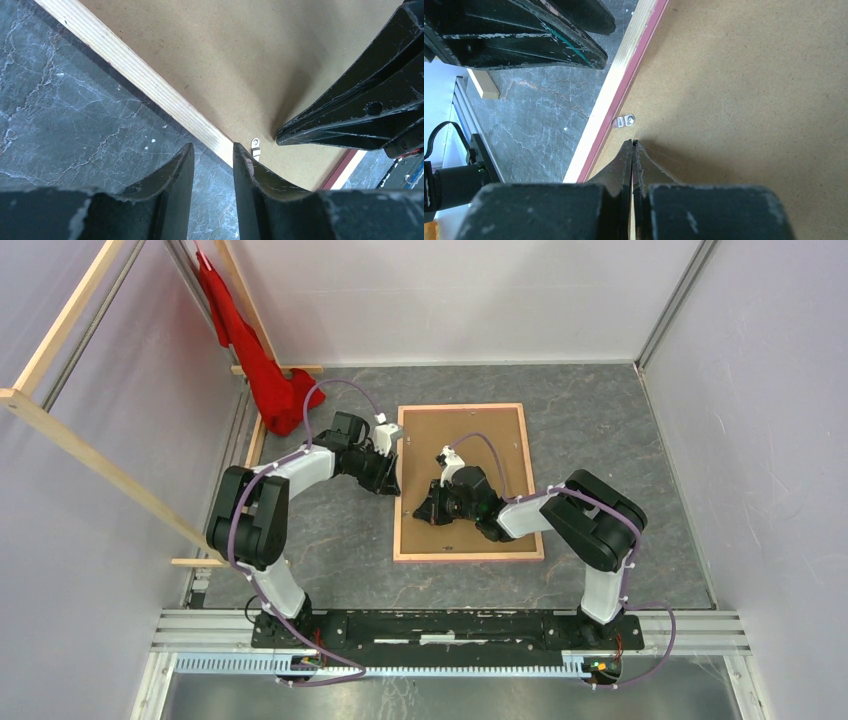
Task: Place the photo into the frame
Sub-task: Install the photo frame at the center of the board.
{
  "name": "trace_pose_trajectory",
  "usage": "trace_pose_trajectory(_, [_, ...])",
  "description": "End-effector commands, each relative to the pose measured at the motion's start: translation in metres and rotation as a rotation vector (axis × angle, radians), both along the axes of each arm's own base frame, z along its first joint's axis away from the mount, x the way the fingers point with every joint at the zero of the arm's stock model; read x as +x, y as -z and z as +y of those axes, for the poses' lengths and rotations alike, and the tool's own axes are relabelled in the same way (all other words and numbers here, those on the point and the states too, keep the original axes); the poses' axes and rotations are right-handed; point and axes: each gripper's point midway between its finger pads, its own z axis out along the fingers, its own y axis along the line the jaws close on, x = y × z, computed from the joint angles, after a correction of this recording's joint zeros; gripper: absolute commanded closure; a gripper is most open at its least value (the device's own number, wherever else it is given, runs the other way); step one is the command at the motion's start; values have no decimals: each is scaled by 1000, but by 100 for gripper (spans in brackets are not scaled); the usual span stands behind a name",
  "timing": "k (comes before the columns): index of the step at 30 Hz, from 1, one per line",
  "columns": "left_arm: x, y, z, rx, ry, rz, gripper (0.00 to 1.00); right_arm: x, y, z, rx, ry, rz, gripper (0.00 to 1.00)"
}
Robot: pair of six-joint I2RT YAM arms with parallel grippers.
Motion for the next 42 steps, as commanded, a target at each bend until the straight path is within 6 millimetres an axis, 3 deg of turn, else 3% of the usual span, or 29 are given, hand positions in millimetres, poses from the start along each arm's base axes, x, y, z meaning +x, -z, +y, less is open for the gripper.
trace_pose_trajectory(1, [3, 10, 2, 5, -21, 2, 59, -8, 9, -7, -47, 3, 13, 100])
trace_pose_trajectory(5, [2, 17, -1, -5, -21, 35, 65, -10, 10, -4, -45, -2, 14, 100])
trace_pose_trajectory(12, [0, 23, -3, -17, -25, 57, 85, -14, 12, 2, -50, -12, 16, 100])
trace_pose_trajectory(15, [0, 22, -4, -19, -26, 56, 89, -15, 13, 5, -50, -14, 18, 100])
trace_pose_trajectory(42, [-5, 24, -5, -7, -13, 52, 92, -1, 25, 10, -92, 25, 21, 100])
